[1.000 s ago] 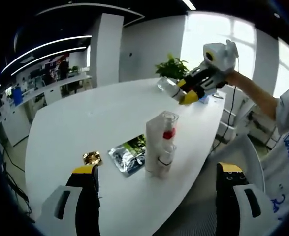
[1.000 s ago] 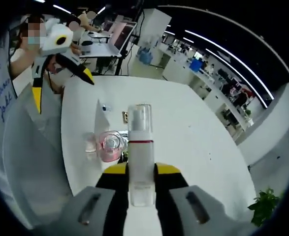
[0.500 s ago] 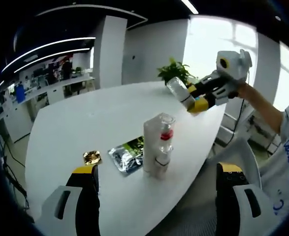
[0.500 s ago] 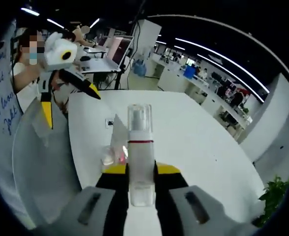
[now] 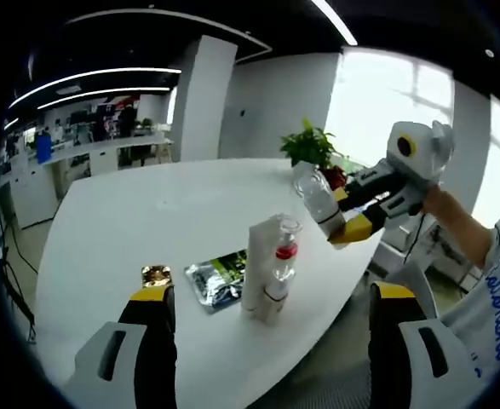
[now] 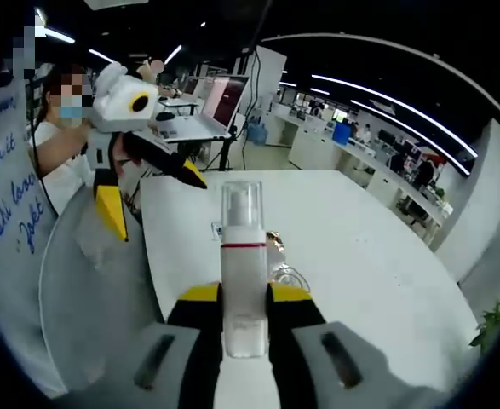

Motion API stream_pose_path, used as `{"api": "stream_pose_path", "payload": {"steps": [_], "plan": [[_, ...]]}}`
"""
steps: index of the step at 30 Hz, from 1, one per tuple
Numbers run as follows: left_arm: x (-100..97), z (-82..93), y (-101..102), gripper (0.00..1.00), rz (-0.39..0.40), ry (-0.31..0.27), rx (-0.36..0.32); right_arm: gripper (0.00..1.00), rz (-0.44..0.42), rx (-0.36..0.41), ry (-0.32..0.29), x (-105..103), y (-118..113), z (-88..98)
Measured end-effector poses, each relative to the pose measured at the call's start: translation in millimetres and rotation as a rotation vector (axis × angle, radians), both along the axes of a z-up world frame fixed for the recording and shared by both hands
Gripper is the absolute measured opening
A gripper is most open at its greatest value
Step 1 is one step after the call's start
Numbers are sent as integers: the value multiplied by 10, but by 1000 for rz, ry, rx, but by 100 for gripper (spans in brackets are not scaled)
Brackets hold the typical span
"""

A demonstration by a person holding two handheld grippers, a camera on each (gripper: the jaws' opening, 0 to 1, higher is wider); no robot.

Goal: Arrange the skincare products in the storage area until every visible bottle or jar stands upright without overlapping.

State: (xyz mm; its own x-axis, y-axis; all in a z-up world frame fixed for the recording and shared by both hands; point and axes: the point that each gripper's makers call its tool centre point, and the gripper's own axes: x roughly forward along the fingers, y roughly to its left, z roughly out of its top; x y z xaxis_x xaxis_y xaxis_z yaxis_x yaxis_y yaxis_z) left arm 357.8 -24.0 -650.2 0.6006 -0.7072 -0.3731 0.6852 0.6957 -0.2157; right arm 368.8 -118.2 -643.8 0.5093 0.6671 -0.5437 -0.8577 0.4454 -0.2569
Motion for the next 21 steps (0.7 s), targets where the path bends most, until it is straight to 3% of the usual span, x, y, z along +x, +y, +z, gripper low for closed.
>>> {"api": "stream_pose_path", "payload": {"steps": [7,13,17,21], "plan": [[-24,15,-70,91,6,-1,-48,18,25,44,34,-75,174,-81],[-45,-11,-129,81,-5,4,-47,18,40,76,44,-111,294,-107],[-42,1,-171,79,-7,10,-65,18,36,101,57,-125,329,-140],[-43,31,-219,68,-10,9,-90,18,37,124,71,-157,374,-152]]}}
